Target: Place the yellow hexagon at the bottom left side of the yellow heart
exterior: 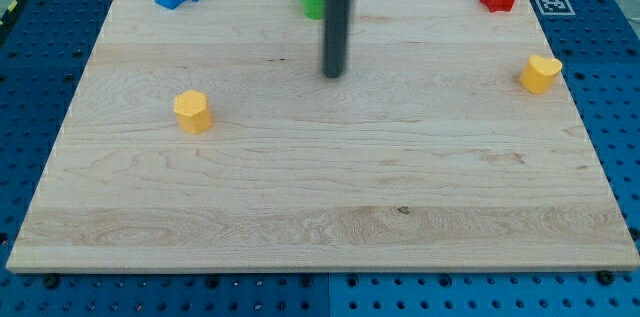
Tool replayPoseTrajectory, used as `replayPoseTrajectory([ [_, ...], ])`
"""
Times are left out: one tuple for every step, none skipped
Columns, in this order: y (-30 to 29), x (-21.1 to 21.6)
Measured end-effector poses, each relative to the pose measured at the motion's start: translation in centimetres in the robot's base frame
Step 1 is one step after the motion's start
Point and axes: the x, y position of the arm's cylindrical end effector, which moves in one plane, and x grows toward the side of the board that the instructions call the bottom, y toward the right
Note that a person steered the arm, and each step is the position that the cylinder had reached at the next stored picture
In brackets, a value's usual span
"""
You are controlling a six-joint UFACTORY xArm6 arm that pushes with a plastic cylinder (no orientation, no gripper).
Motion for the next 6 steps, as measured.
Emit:
replayPoseTrajectory([
  [-11.9,-0.3],
  [-20.4,1.0],
  [-19.3,5.1],
  [-17.4,5.2],
  [-14.6,7.7],
  [-12.6,9.0],
])
